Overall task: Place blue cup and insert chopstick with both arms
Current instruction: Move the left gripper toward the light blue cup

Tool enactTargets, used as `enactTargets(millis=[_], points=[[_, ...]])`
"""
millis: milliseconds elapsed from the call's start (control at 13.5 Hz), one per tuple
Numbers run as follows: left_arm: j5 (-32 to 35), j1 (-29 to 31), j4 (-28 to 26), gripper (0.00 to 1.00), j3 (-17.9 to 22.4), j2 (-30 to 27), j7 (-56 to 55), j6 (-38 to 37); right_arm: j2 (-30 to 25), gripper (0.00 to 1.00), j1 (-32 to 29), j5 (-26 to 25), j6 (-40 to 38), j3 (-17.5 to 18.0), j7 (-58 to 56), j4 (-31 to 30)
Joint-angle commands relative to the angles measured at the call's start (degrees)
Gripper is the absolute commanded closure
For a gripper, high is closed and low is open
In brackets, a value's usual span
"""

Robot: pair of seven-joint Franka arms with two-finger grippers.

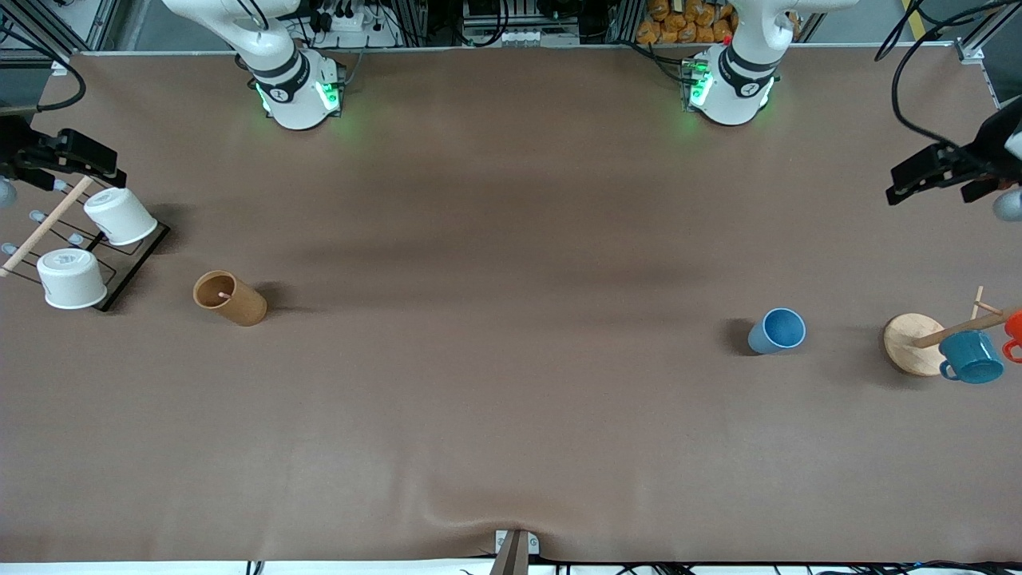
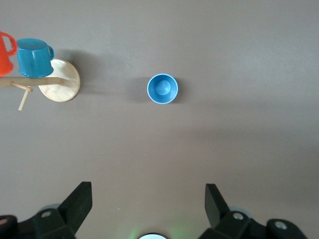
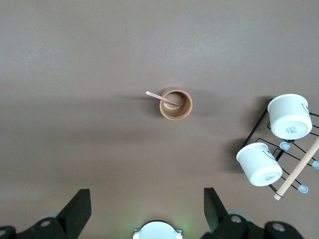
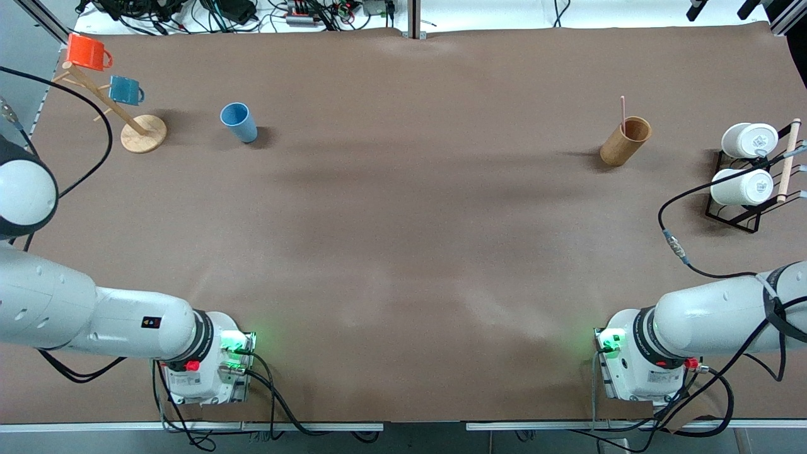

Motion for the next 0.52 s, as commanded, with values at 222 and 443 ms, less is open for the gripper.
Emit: enactTargets(millis=[222, 443], points=[[1.15, -0.24, -14.91, 0.00, -0.30, -1.02, 0.33, 15.98, 0.60, 0.00, 0.83, -0.71, 2.22, -0.16, 0.76, -1.41], [1.15, -0.16, -25.64, 0.00, -0.47, -0.67, 0.76, 28.99, 3.66, 0.00, 0.83, -0.71, 6.70, -0.16, 0.41, -4.84]])
